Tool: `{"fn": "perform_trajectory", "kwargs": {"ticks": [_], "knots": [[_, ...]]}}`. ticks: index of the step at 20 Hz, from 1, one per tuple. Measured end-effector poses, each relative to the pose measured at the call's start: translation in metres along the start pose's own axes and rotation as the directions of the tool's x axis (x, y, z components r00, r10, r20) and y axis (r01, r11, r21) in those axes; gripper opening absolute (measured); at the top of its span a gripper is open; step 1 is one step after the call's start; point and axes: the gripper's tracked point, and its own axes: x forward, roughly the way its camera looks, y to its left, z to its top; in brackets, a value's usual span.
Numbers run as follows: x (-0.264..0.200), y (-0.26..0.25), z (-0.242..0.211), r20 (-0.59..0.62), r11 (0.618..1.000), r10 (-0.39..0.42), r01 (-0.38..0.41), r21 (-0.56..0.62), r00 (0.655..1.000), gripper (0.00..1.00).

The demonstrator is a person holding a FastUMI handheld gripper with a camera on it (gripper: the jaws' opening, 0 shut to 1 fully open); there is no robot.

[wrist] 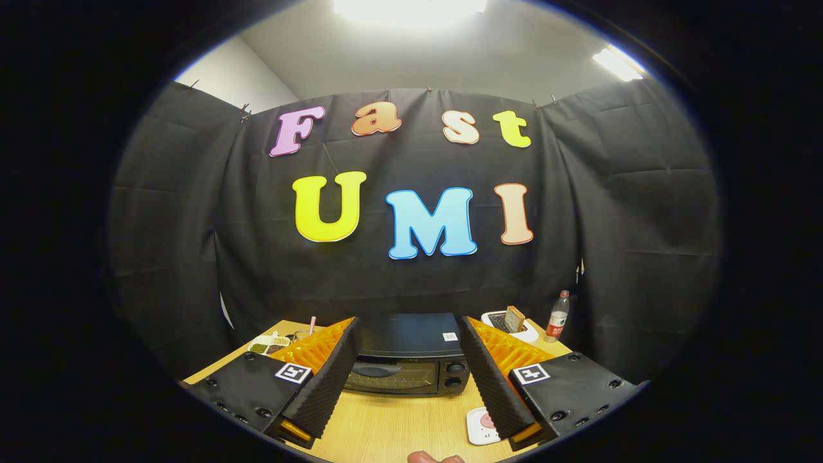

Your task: Open the toaster oven, put the food inside, and close the toaster oven door.

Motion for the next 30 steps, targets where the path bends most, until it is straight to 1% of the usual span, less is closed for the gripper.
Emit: {"fn": "perform_trajectory", "kwargs": {"ticks": [3,8,15,19,24,28,30], "knots": [[-0.005,0.000,0.007,0.019,1.000,-0.010,0.009,0.026,1.000,0.98],[-0.011,-0.005,0.004,0.007,0.999,-0.034,0.034,0.004,0.999,0.98],[-0.012,-0.008,-0.004,-0.017,0.999,-0.040,0.040,-0.007,0.999,0.98],[0.003,-0.003,-0.016,-0.069,0.999,-0.039,0.039,0.000,0.997,0.98],[0.036,0.016,-0.024,-0.095,1.000,-0.021,0.022,0.006,0.995,0.98],[0.067,0.046,-0.033,-0.116,0.999,0.045,-0.045,0.002,0.992,0.98],[0.083,0.054,-0.037,-0.122,0.998,0.055,-0.058,-0.016,0.991,0.98]]}}
